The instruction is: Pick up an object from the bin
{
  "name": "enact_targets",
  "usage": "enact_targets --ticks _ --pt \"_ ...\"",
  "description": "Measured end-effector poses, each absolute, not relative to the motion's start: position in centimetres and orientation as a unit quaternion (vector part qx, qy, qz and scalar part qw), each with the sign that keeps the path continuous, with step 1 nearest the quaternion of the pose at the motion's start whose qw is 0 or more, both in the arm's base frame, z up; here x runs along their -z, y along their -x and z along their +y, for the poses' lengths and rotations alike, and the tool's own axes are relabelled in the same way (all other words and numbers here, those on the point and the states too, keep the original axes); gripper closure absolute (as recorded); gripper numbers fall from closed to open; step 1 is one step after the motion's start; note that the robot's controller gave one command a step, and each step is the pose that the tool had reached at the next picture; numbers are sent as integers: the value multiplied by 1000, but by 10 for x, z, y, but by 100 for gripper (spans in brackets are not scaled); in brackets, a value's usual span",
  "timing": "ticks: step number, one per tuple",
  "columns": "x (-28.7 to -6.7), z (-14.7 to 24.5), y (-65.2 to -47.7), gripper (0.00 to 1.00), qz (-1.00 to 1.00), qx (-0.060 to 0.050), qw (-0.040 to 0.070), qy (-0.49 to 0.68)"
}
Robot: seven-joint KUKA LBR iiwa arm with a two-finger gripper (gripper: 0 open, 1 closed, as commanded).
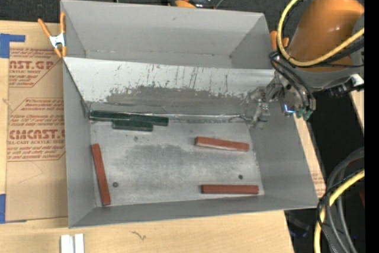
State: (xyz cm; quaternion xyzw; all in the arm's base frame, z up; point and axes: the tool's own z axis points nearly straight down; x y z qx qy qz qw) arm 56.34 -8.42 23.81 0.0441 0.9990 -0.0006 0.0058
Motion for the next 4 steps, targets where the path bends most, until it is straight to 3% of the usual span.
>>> enact_targets --ticks 1,2,3,4 --pt "-233 -84 -562 0 999 0 2 -45" --pt "-67 -89 -529 0 998 0 0 -65" --pt "-71 -33 -569 0 998 -1 3 -68" --pt "-72 -37 -569 100 998 0 4 -70"
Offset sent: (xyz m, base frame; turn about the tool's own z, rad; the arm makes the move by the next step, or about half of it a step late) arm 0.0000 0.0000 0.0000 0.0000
